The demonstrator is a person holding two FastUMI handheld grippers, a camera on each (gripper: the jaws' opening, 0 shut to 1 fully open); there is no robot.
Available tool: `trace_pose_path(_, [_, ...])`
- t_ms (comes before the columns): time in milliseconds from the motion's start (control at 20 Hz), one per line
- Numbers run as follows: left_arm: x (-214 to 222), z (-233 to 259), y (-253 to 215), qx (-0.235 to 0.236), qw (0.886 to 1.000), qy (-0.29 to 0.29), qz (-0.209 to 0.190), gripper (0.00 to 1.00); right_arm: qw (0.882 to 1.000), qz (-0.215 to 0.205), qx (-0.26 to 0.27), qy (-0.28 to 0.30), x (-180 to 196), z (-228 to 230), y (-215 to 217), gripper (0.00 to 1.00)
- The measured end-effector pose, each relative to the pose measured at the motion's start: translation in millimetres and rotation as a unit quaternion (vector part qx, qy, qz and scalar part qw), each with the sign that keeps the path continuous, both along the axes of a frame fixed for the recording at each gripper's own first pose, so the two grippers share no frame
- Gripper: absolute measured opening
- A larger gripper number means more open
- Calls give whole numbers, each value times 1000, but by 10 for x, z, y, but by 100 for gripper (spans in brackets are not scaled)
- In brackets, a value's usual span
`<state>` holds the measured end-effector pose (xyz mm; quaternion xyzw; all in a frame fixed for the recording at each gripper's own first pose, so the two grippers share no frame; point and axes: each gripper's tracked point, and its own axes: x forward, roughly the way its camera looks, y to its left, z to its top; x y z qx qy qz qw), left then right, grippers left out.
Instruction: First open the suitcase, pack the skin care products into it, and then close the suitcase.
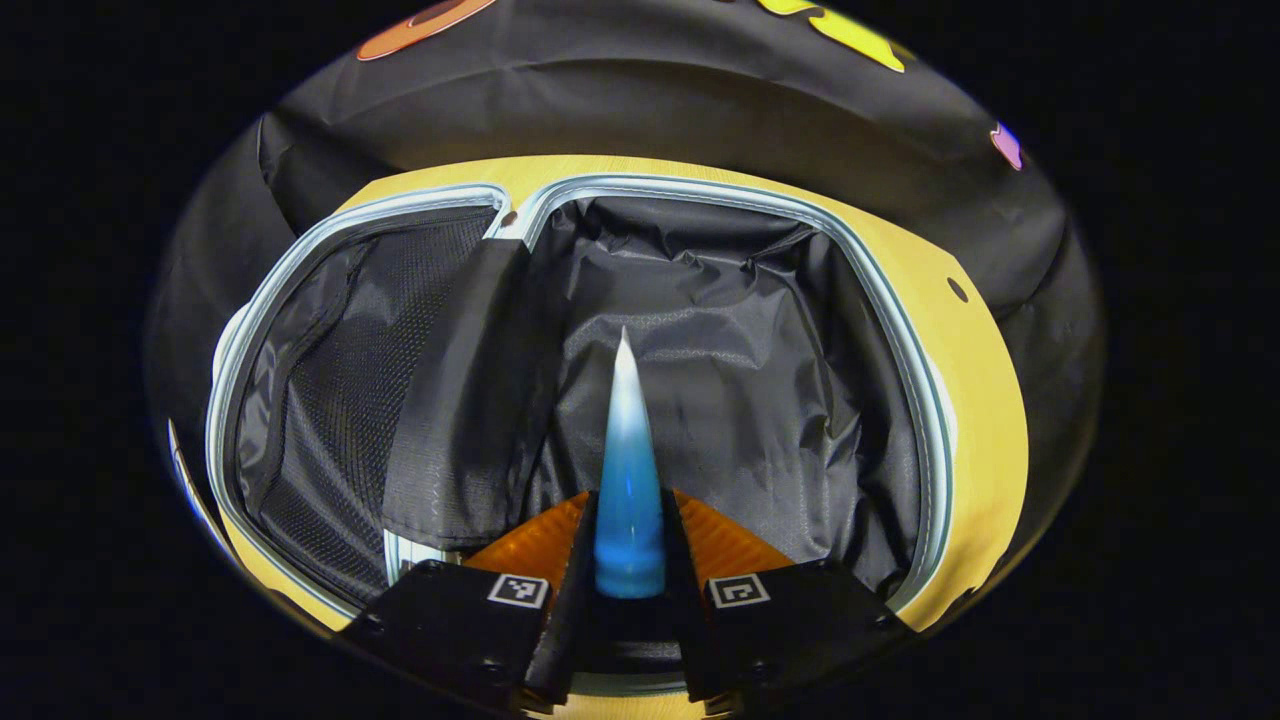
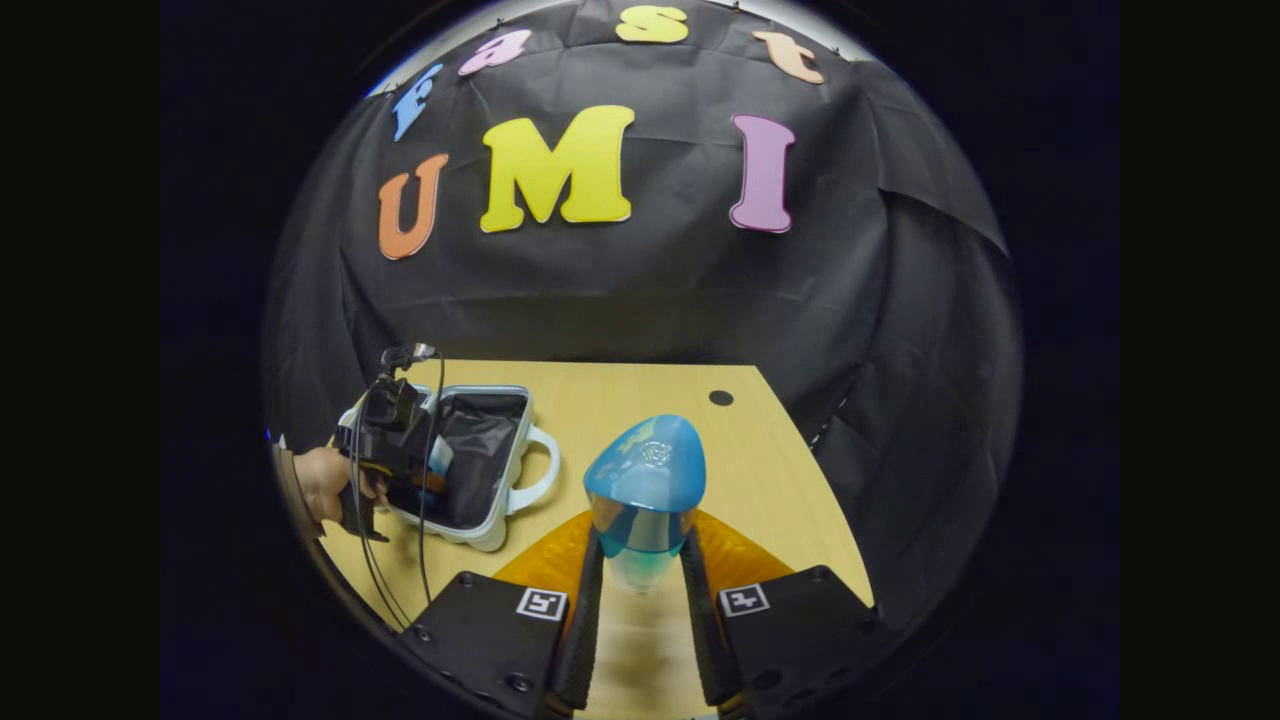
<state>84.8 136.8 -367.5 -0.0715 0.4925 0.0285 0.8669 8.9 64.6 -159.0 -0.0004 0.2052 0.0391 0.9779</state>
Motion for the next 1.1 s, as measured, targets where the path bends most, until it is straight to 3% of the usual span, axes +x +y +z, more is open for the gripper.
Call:
trace_pose_path(50, [-12, 26, -20, -5, 1000, -4, 1, 46, 1000, 6, -1, -1, 21, 18, 54, 38])
trace_pose_path(150, [-17, 112, -101, -18, 1000, -19, -2, 68, 1000, 23, -5, -4, 51, 57, 173, 38])
trace_pose_path(200, [-78, 201, -101, -16, 1000, -25, -3, 72, 999, 38, -8, -7, 95, 94, 297, 38])
trace_pose_path(250, [-101, 272, -116, -17, 999, -34, -2, 92, 999, 47, -10, -9, 121, 112, 378, 38])
trace_pose_path(300, [-129, 369, -137, -21, 999, -46, -4, 82, 998, 57, -10, -9, 154, 115, 479, 38])
trace_pose_path(350, [-162, 490, -144, -20, 998, -62, -10, 96, 998, 67, -9, -9, 183, 119, 583, 38])
trace_pose_path(450, [-243, 710, -129, -13, 995, -97, -23, 99, 996, 85, -3, -7, 245, 126, 819, 38])
trace_pose_path(800, [-926, 1316, 261, 2, 975, -224, -11, 100, 987, 144, 36, 60, 496, -260, 1893, 39])
trace_pose_path(1100, [-1650, 1560, 768, 37, 952, -304, 14, 98, 982, 164, -29, 92, 773, -746, 2494, 39])
